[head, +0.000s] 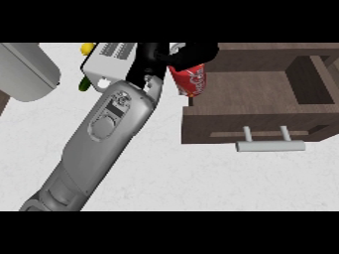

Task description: Pick up the can, place it into the drawer and close the drawer

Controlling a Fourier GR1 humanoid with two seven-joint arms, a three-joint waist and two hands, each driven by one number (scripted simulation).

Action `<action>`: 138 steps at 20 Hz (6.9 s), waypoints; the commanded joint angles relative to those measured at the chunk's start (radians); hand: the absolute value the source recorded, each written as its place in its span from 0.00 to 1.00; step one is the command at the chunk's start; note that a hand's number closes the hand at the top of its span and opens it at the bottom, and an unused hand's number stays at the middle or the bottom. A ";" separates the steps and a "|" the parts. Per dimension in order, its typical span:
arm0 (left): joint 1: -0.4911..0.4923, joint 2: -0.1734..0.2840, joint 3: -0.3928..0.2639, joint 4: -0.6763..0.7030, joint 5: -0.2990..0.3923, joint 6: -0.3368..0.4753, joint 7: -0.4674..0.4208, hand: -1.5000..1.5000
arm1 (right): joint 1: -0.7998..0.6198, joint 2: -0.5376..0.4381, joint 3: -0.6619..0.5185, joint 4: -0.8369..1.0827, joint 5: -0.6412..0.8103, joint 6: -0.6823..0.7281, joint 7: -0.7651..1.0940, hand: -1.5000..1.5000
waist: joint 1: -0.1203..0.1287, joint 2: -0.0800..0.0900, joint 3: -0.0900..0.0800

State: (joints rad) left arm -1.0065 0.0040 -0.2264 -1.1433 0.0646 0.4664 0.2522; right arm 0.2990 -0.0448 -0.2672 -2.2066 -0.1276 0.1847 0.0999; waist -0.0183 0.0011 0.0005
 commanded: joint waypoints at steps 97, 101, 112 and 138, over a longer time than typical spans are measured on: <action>-0.415 0.045 -0.375 0.607 0.601 0.373 -0.282 0.00 | -0.425 -0.189 0.379 0.499 1.164 -0.239 -0.111 0.00 | 0.044 -0.003 0.000; -0.363 0.098 -0.394 0.518 0.557 0.386 -0.222 0.00 | -0.431 -0.139 0.351 0.614 1.155 -0.362 -0.167 0.00 | 0.041 -0.007 0.000; -0.298 0.291 -0.414 0.266 0.506 0.360 -0.037 0.00 | -0.608 -0.115 0.270 1.040 1.223 -0.576 -0.243 0.00 | 0.077 -0.005 0.001; 0.040 0.498 -0.388 -0.112 0.420 0.306 0.041 0.00 | -1.279 -0.131 0.096 1.758 1.337 -0.902 -0.157 0.00 | 0.099 0.019 0.000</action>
State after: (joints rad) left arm -0.9959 0.4865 -0.6187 -1.2387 0.4911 0.7936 0.3037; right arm -0.7706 -0.1225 -0.1476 -0.5453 1.1982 -0.8399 -0.0980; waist 0.0432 -0.0068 0.0009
